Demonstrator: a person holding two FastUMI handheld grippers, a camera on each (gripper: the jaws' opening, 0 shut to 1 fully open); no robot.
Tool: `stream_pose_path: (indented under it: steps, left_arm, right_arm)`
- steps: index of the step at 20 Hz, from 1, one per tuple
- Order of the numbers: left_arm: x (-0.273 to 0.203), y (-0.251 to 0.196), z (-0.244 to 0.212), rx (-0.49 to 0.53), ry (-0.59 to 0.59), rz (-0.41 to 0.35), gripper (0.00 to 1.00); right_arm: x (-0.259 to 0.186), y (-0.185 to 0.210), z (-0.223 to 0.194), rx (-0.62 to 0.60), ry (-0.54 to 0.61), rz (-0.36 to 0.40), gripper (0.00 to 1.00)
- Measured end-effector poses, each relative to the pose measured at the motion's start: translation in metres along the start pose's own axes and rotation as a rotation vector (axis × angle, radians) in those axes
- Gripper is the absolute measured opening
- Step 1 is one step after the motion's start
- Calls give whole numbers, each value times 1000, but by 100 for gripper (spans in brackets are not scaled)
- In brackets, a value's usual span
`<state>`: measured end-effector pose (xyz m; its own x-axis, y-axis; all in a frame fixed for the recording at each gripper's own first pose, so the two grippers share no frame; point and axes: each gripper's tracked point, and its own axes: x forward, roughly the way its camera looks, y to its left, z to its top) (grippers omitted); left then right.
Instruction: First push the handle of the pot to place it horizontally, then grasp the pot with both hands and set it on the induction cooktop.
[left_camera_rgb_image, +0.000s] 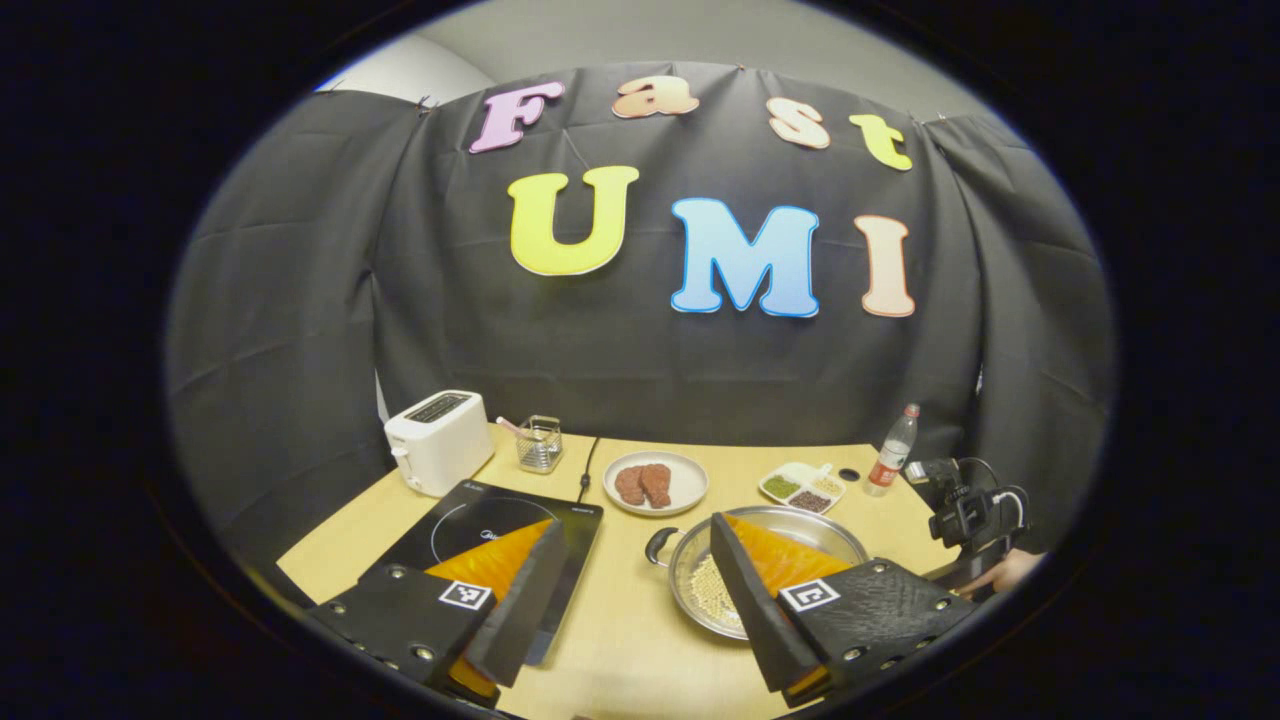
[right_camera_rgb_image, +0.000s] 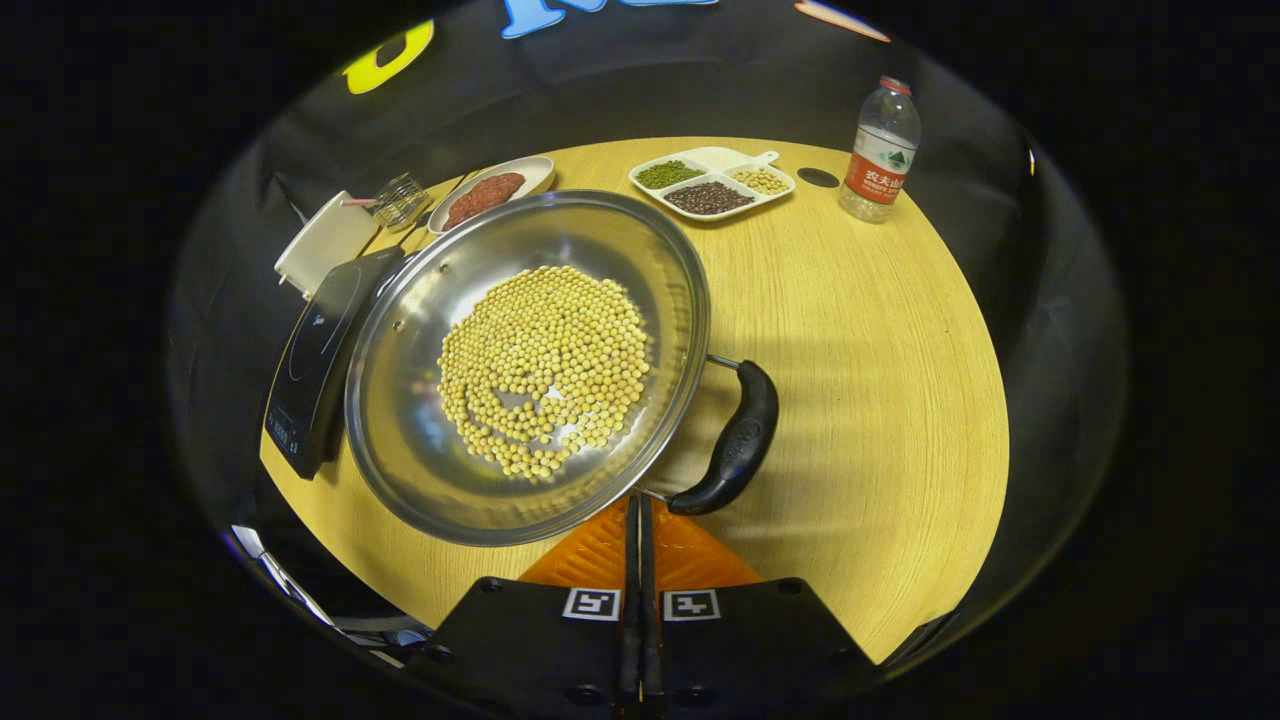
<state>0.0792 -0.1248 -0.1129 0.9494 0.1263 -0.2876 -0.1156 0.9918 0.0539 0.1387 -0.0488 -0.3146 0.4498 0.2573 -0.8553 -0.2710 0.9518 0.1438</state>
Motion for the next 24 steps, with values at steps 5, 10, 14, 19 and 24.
stream_pose_path:
  steps: [5, 10, 14, 19, 24]
  left_arm:
    - [1, -3, -1, 8, 9, 15, 89]
    - [-1, -8, -5, 7, 19, 33, 89]
    - [-1, -10, -9, 5, 29, 48, 86]
    - [-3, -13, -12, 6, 41, 63, 89]
    - [-5, -16, -18, -12, 56, 56, 89]
  right_arm:
    - [4, -13, 11, 21, -11, -6, 2]
    - [7, -18, 19, 45, -17, 2, 2]
    - [11, -21, 26, 80, -27, 9, 2]
    - [14, -24, 34, 123, -46, 16, 2]
    - [15, -30, 48, 184, -83, -3, 2]
